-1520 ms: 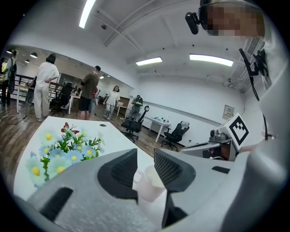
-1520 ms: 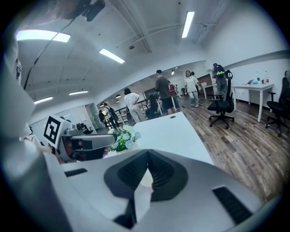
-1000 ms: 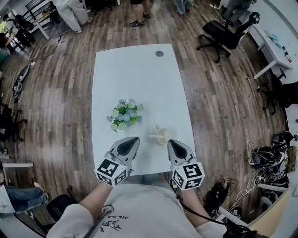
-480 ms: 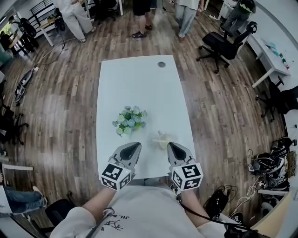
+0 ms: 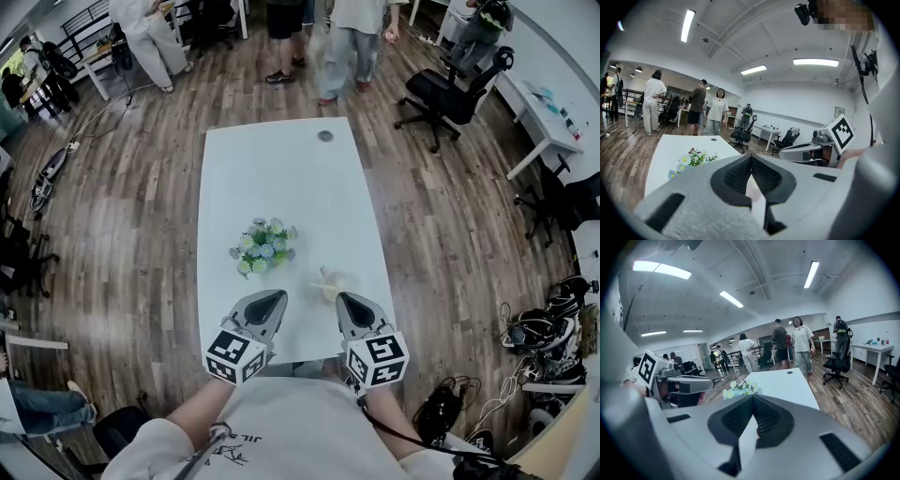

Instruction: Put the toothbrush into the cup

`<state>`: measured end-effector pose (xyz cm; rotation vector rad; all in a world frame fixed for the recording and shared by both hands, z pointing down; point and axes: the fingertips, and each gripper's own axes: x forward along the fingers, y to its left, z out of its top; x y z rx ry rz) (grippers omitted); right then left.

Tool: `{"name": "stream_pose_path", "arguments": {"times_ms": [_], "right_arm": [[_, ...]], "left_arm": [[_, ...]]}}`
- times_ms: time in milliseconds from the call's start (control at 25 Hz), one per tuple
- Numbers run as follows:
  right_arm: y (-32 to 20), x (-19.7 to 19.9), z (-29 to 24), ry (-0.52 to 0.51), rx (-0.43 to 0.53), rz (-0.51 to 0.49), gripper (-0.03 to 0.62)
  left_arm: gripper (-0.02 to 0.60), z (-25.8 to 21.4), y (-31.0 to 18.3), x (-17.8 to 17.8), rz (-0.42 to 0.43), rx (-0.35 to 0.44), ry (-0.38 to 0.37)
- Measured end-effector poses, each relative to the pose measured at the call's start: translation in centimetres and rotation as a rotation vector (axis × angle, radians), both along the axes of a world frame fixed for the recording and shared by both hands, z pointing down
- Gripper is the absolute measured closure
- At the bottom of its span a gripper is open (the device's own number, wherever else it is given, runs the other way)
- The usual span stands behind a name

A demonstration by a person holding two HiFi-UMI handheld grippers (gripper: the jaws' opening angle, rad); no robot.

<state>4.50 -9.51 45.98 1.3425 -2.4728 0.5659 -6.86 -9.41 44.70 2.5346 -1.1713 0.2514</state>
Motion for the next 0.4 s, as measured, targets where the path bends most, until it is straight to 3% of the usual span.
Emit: {"name": "stream_pose_path", "arguments": {"times_ms": [400], "right_arm": [[0.41,-0.1,-0.25,0.015,0.031,0.001,0.576]], "left_arm": [[0.569,0.21,0.52,-0.1,0.006,0.0,0.0]]}}
